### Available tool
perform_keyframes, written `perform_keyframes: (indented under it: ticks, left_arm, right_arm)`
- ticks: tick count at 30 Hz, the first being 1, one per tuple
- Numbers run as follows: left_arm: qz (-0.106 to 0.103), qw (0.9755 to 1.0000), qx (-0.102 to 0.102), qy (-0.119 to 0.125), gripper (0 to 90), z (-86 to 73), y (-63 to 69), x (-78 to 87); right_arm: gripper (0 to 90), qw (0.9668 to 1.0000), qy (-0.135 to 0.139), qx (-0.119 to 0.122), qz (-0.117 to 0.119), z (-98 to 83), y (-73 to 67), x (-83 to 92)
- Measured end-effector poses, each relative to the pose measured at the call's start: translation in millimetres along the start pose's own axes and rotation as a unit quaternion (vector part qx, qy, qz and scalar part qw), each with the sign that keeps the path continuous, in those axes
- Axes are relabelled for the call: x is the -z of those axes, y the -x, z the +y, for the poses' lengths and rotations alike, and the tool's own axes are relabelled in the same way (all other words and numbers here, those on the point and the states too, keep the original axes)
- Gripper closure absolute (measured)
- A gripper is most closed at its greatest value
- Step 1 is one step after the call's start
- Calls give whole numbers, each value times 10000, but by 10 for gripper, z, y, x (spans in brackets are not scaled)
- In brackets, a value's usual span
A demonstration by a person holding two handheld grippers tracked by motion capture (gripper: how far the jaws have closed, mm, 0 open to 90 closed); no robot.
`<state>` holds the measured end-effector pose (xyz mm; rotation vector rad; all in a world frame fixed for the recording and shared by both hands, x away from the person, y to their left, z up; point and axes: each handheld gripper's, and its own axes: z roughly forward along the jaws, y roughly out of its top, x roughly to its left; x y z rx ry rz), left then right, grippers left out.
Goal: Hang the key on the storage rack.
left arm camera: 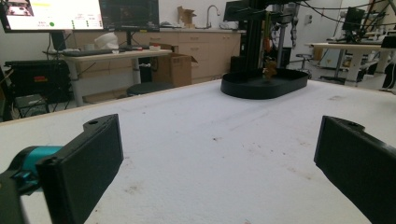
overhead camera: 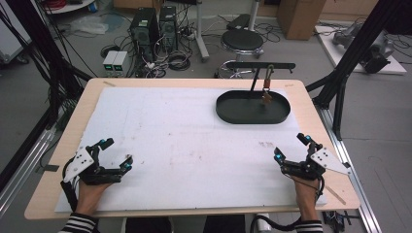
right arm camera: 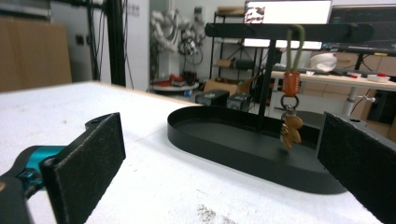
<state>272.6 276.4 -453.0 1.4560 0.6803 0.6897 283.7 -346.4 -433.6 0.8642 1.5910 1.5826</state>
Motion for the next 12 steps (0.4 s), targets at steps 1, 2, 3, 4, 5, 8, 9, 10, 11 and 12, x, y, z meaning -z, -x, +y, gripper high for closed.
perform_keyframes:
  ticks: [1, 2, 3, 4, 5, 8, 9, 10, 11, 12]
  left_arm:
    - [-1, 10000, -13, -7, 17, -1, 2, 1]
    - [6, 10000, -29, 5, 17, -1, 5, 2]
    - [13, 10000, -44, 5, 17, -1, 10, 5]
    - [27, 10000, -67, 25, 17, -3, 14, 8]
    - [27, 10000, -76, 24, 17, -4, 17, 11]
    - [45, 10000, -66, 51, 17, -5, 15, 14]
    - [39, 10000, -59, 39, 17, -5, 13, 15]
    - [43, 10000, -55, 47, 17, -6, 14, 15]
    - [47, 9999, -71, 64, 17, -6, 17, 16]
    - [46, 9999, -91, 73, 17, -6, 20, 19]
  right_arm:
    - [3, 10000, 49, -42, -33, -43, -7, 15]
    - [3, 9999, 31, -102, 23, -84, -17, 18]
    - [3, 9999, -27, -64, 77, -114, -21, 10]
    - [3, 9999, -89, 8, 87, -146, -35, 4]
    - [3, 9998, -155, 78, 116, -188, -46, -4]
    - [4, 9996, -198, 180, 123, -188, -69, -10]
    - [4, 9995, -196, 191, 131, -187, -63, -13]
    - [3, 9996, -208, 134, 120, -189, -61, -13]
    - [4, 9997, -186, 109, 103, -189, -53, -11]
    - [4, 9998, -175, 66, 90, -191, -51, -5]
